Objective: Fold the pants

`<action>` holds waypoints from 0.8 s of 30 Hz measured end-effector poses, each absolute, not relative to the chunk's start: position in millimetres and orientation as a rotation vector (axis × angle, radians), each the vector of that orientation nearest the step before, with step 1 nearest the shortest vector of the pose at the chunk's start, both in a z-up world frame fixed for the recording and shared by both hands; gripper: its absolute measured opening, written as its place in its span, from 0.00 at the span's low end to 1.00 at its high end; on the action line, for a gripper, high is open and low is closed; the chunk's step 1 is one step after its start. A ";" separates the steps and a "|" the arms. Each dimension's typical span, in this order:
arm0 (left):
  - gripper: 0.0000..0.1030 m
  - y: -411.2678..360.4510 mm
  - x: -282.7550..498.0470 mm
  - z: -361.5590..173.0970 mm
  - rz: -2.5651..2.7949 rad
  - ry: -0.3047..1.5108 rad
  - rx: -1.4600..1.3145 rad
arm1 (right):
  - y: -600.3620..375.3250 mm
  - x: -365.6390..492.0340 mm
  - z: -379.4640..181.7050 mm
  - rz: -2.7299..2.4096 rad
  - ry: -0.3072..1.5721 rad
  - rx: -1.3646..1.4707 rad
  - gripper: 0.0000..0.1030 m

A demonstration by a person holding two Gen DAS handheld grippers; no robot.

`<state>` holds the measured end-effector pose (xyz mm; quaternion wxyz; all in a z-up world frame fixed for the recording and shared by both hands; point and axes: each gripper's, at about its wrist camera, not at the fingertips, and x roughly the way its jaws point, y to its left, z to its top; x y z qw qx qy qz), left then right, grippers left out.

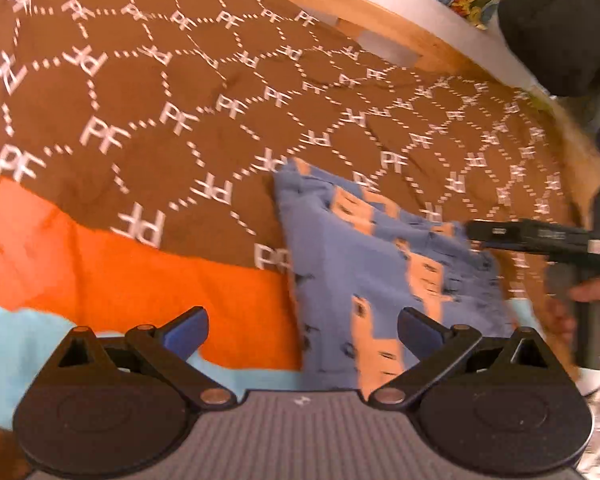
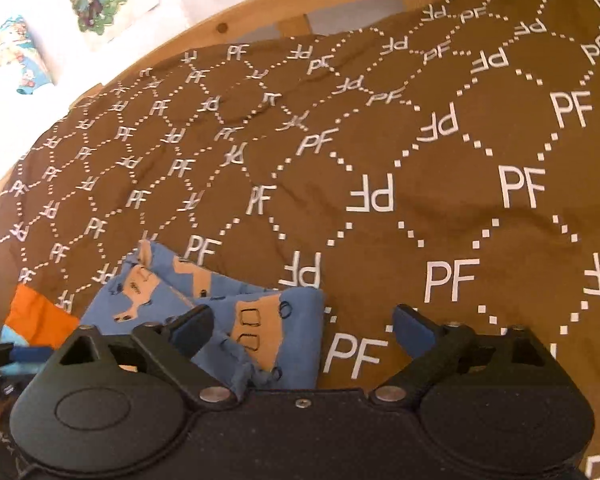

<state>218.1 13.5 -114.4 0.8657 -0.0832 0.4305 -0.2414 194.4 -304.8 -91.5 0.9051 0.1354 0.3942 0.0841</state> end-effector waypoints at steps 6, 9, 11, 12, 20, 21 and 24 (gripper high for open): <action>1.00 8.6 212.1 -119.4 -0.552 0.953 -0.170 | -301.3 196.9 -94.0 0.151 0.800 0.272 0.82; 1.00 8.1 209.5 -123.0 -0.512 0.970 -0.158 | -297.5 198.9 -96.8 0.151 0.801 0.254 0.80; 1.00 7.7 207.5 -124.5 -0.504 0.977 -0.147 | -295.4 199.0 -98.3 0.153 0.796 0.245 0.79; 1.00 6.9 207.2 -124.6 -0.505 0.976 -0.139 | -294.2 199.4 -99.6 0.152 0.796 0.241 0.79; 0.94 3.4 201.0 -125.2 -0.523 0.979 -0.118 | -292.6 198.2 -102.5 0.129 0.781 0.237 0.50; 0.93 3.9 200.5 -125.2 -0.526 0.981 -0.122 | -292.3 198.1 -102.4 0.130 0.782 0.232 0.43; 0.84 4.0 198.5 -124.8 -0.524 0.981 -0.121 | -289.4 197.8 -102.6 0.142 0.786 0.218 0.35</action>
